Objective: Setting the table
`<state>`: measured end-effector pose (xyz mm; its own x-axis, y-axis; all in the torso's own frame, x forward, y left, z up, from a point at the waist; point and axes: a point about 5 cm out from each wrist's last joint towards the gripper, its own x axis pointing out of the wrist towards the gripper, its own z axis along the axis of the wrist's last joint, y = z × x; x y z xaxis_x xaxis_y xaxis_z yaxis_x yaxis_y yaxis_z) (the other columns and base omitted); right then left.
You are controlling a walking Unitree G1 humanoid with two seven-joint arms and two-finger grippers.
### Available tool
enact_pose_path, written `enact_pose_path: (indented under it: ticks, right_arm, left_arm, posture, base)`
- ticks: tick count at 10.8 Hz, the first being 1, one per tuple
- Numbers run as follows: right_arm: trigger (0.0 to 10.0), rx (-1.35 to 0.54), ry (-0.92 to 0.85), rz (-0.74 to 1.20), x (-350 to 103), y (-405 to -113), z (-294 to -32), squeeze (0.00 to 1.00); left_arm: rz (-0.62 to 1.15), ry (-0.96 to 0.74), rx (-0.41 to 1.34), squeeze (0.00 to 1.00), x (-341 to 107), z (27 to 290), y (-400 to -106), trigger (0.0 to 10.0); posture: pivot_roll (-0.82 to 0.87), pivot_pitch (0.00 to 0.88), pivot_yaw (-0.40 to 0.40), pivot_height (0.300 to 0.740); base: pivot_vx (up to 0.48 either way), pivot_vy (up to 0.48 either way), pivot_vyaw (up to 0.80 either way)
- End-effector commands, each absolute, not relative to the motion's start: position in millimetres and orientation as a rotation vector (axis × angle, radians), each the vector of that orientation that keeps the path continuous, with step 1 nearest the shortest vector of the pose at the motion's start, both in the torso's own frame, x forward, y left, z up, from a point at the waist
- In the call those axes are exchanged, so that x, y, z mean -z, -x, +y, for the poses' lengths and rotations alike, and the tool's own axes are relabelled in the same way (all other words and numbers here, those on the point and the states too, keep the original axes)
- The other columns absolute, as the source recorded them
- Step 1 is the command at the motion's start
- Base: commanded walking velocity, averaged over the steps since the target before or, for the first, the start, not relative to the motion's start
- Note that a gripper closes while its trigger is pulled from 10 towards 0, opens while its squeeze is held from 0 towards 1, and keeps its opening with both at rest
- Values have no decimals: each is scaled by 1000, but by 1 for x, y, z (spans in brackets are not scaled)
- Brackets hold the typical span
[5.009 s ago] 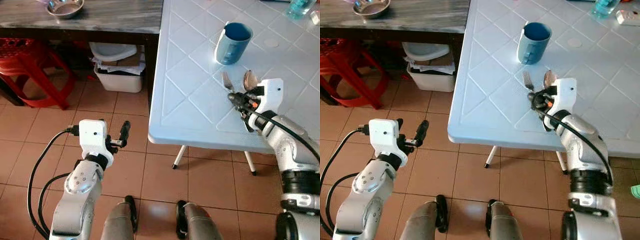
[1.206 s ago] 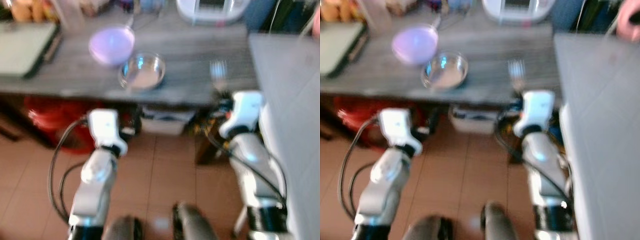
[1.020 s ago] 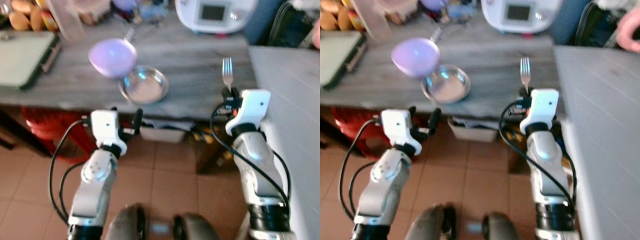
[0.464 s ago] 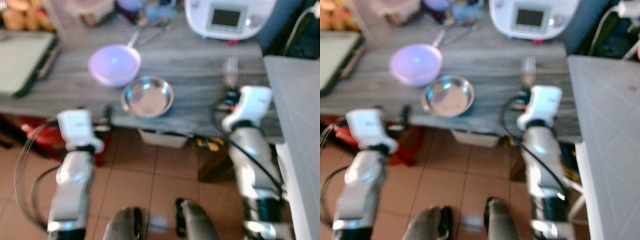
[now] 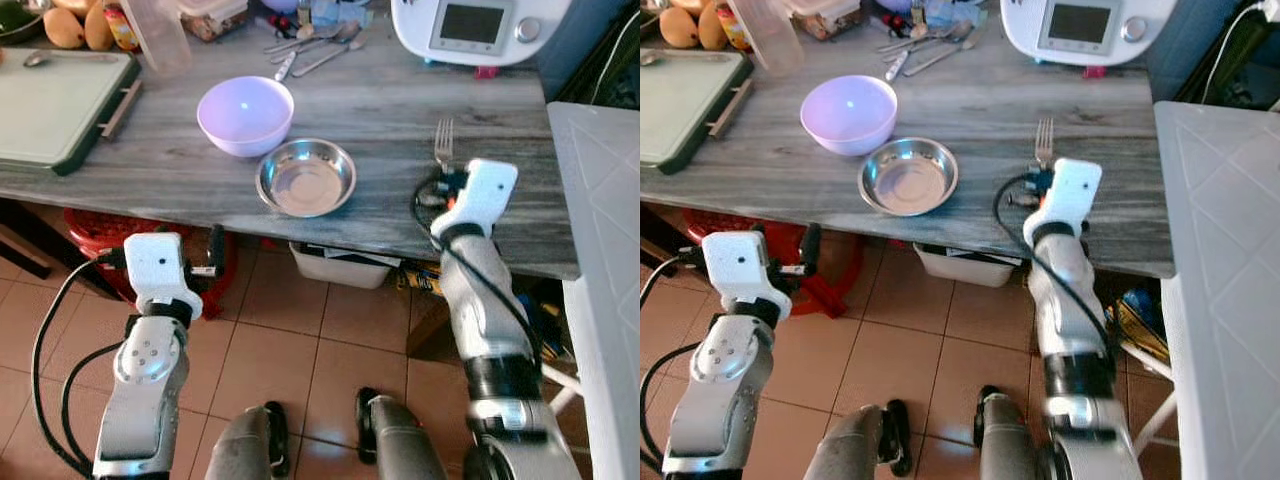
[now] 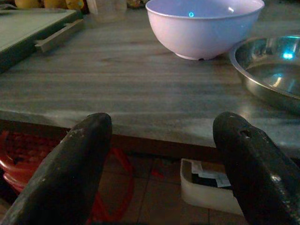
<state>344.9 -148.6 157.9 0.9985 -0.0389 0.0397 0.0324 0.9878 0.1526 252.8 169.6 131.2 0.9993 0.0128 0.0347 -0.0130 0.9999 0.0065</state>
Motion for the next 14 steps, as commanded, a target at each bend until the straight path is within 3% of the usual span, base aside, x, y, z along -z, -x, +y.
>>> enact_pose_path:
  ticks: [1,7,14]
  right_arm:
    - [10000,24,-187,-25,-155,-348,-141,0]
    - [10000,-41,-236,69,-147,-359,-106,0]
    - [10000,-15,-260,183,-131,-340,-104,0]
  left_arm:
    - [-30,-15,-9,0,-132,172,-250,10000]
    - [-22,8,36,0,-133,161,-252,10000]
    - [-19,31,58,0,-132,154,-254,10000]
  posture:
    - [29,274,54,740]
    - [21,272,47,740]
    - [4,269,38,740]
  base:
    - [0,0,0]
    - [0,0,0]
    - [0,0,0]
